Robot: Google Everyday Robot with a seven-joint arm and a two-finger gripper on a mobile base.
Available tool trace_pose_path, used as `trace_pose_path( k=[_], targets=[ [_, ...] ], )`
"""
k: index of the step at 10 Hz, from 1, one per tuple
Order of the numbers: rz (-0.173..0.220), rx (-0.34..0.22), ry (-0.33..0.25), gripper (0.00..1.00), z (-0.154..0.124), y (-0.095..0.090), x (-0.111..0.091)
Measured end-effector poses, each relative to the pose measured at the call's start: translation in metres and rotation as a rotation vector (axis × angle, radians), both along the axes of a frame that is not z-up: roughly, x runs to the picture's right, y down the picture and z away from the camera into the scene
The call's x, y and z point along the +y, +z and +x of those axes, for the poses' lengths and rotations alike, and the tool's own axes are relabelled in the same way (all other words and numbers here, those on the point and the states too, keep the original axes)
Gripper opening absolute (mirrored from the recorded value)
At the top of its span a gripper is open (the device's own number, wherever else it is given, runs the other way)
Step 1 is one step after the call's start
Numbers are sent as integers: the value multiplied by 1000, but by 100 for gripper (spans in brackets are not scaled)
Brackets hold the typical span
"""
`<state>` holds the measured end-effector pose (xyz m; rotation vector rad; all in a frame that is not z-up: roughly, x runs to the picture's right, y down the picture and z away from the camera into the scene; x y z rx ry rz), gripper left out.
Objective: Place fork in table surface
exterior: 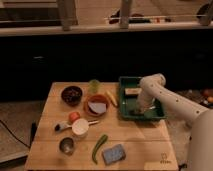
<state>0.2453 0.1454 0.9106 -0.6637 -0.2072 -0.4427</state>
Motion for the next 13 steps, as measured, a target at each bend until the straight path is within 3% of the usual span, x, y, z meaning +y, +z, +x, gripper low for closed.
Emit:
trace_pose_path(
  k=[7,9,13],
  targets=[
    [-4,-5,0,0,4,-2,4],
    [19,6,-5,0,11,-12,-1],
    [90,-2,-16,0,9,-36,-31]
  ],
)
